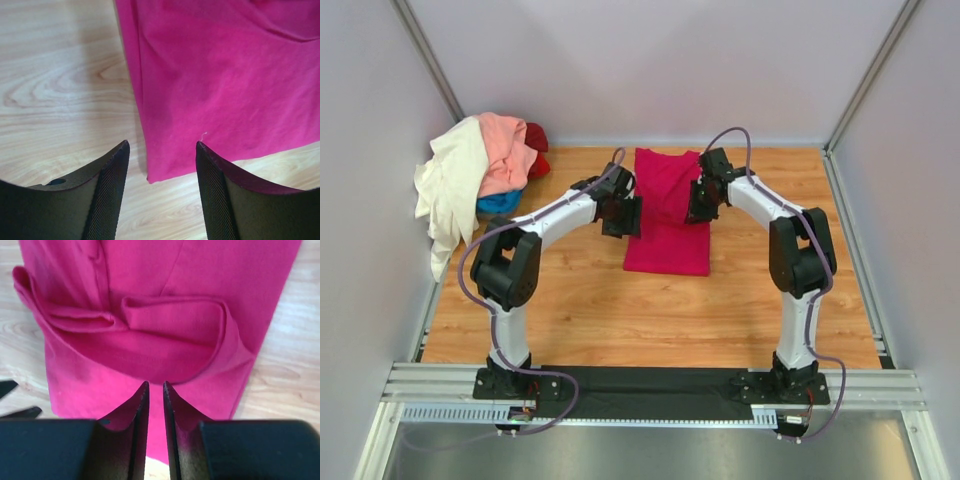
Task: Fold and stack the t-shirts
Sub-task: Fold the tshirt
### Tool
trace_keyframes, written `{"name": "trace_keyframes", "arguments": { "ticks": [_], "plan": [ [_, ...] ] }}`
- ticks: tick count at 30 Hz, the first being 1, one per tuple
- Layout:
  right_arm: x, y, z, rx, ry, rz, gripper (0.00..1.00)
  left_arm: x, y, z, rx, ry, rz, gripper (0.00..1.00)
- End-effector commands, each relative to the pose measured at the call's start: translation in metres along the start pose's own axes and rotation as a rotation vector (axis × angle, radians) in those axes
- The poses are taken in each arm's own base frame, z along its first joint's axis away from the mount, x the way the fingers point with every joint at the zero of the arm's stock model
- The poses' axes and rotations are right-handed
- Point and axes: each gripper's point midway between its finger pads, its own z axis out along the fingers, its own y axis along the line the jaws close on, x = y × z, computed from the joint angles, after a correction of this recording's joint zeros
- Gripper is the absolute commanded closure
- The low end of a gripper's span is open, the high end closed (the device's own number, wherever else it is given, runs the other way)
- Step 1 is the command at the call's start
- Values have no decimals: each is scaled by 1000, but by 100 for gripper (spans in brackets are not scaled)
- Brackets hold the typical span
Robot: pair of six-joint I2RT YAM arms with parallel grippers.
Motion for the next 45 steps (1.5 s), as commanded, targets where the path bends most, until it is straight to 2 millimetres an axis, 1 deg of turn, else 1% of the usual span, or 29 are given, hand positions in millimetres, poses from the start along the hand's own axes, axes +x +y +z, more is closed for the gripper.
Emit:
{"name": "trace_keyframes", "arguments": {
  "ticks": [1, 5, 6, 7, 10, 11, 12, 13, 15, 16, 19, 23, 24, 26, 27, 29, 30, 31, 32, 33, 35, 36, 37, 38, 39, 41, 42, 44, 45],
  "plan": [
    [-19, 12, 0, -23, -13, -20, 82, -14, -7, -9, 31, -65, -3, 37],
    [-25, 8, 11, 7, 0, -29, 82, -9, -5, -16, 28, -71, -6, 38],
    [-26, 2, 19, 31, 7, -29, 81, -4, -3, -15, 23, -65, -7, 38],
    [-39, 6, 17, 33, -20, -37, 82, -4, -3, -17, 25, -69, -10, 38],
    [-49, 0, 15, 83, -18, -54, 84, -3, -2, -20, 21, -74, -5, 38],
    [-56, 5, 11, 69, -46, -64, 84, -3, -1, -21, 17, -76, -2, 38],
    [-64, 14, -5, 41, -88, -72, 83, -2, 1, -22, 10, -78, -1, 38],
    [-68, 18, -12, 28, -114, -74, 82, -1, 2, -22, 6, -73, 0, 38],
    [-69, 25, -22, -7, -154, -84, 75, 2, 3, -20, 7, -71, -3, 38],
    [-74, 34, -41, -27, -192, -96, 69, 2, 2, -20, 11, -72, -7, 38],
    [-60, 45, -53, -44, -194, -133, 63, 4, 0, -18, 23, -65, -11, 39],
    [-25, 51, -39, -57, -109, -167, 64, 5, 2, -18, 14, -68, -19, 40],
    [-18, 49, -28, -52, -81, -164, 66, 7, 3, -18, 12, -63, -22, 40],
    [-14, 43, -18, -32, -45, -157, 66, 7, 3, -21, 12, -69, -26, 41],
    [-10, 35, -4, 0, -18, -153, 67, 11, 3, -21, 10, -63, -30, 41],
    [-19, 37, 2, 0, -17, -159, 67, 11, 4, -27, 6, -72, -33, 41],
    [-17, 31, 16, 13, 11, -152, 68, 17, 8, -27, -5, -63, -40, 41],
    [-19, 30, 21, 17, 16, -147, 68, 18, 8, -30, -8, -68, -42, 41],
    [-33, 33, 19, 10, -5, -143, 68, 18, 9, -35, -10, -81, -43, 41],
    [-31, 25, 34, 27, 20, -131, 68, 24, 12, -36, -17, -73, -48, 41],
    [-48, 24, 33, 30, 0, -113, 67, 27, 14, -43, -21, -87, -51, 41],
    [-49, 18, 42, 40, 11, -104, 67, 36, 19, -42, -31, -73, -55, 41],
    [-53, 16, 43, 46, 10, -101, 66, 38, 19, -43, -33, -78, -62, 41],
    [-54, 12, 42, 58, 18, -98, 66, 39, 21, -47, -37, -90, -66, 41],
    [-62, 17, 36, 55, -3, -109, 66, 49, 25, -45, -44, -75, -68, 42],
    [-64, 19, 23, 51, -18, -124, 64, 49, 25, -46, -36, -102, -74, 41],
    [-68, 24, 7, 31, -54, -137, 58, 57, 28, -43, -34, -92, -71, 41],
    [-74, 28, -8, 10, -116, -161, 45, 53, 25, -42, -15, -122, -81, 41],
    [-80, 32, -32, 13, -167, -171, 37, 55, 25, -41, -7, -124, -83, 41]
  ]
}}
